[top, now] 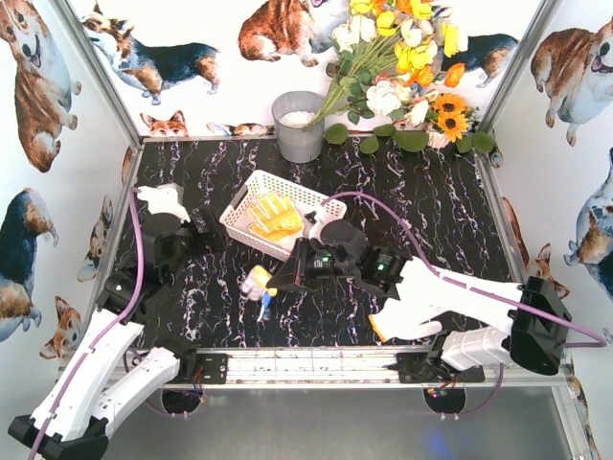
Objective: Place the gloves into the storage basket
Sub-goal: Turn over the glove at the center of the board.
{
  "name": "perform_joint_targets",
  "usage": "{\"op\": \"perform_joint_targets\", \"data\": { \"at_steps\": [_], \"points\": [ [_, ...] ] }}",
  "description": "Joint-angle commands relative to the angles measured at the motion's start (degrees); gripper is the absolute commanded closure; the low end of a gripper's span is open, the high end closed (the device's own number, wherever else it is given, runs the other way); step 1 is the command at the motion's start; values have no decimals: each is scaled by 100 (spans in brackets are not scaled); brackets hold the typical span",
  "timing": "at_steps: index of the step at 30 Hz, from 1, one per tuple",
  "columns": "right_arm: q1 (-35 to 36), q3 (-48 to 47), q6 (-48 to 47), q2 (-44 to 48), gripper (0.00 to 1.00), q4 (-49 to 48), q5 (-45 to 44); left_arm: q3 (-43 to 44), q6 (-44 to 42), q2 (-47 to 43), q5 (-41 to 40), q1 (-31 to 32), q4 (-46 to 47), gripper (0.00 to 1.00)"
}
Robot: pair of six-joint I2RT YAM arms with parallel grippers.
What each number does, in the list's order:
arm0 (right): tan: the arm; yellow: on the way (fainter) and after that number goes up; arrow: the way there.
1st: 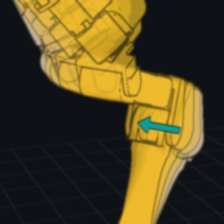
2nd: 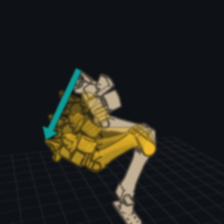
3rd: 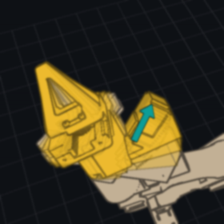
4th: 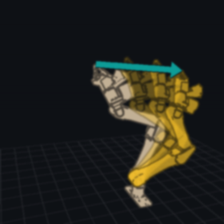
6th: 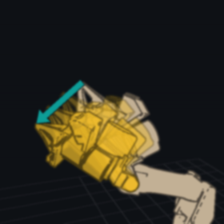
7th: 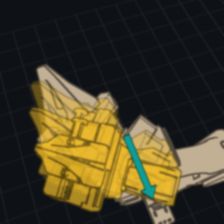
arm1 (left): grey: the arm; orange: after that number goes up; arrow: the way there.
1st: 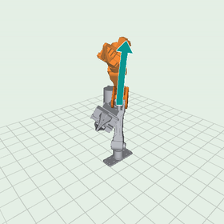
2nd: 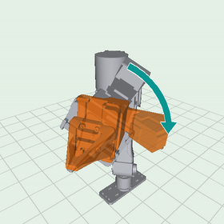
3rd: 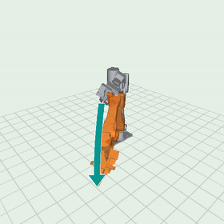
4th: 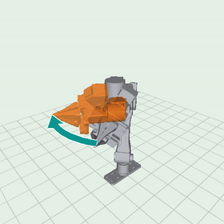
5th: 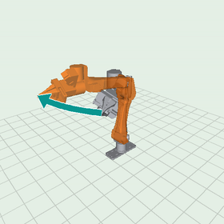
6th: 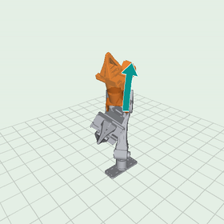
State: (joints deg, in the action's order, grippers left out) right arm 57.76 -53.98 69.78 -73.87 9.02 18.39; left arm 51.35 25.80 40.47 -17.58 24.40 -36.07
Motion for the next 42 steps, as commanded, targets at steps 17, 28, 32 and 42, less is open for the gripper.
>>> {"op": "perform_joint_targets", "data": {
  "at_steps": [17,28,32,42],
  "points": [
    [-544,1457,-287,859,29,1749,-1846,-1912,1908,725,2567,1119,1001,18],
    [-1007,925,-2647,823,17,1963,-1988,-2229,2587,1684,2767,1460,2050,36],
    [-1532,1209,-2759,431,19,910,-940,-2373,2697,1821,2754,1462,2211,41],
    [-1821,1135,-2943,-775,43,425,80,-2639,2879,2092,2849,1453,2588,46]
  ]
}}
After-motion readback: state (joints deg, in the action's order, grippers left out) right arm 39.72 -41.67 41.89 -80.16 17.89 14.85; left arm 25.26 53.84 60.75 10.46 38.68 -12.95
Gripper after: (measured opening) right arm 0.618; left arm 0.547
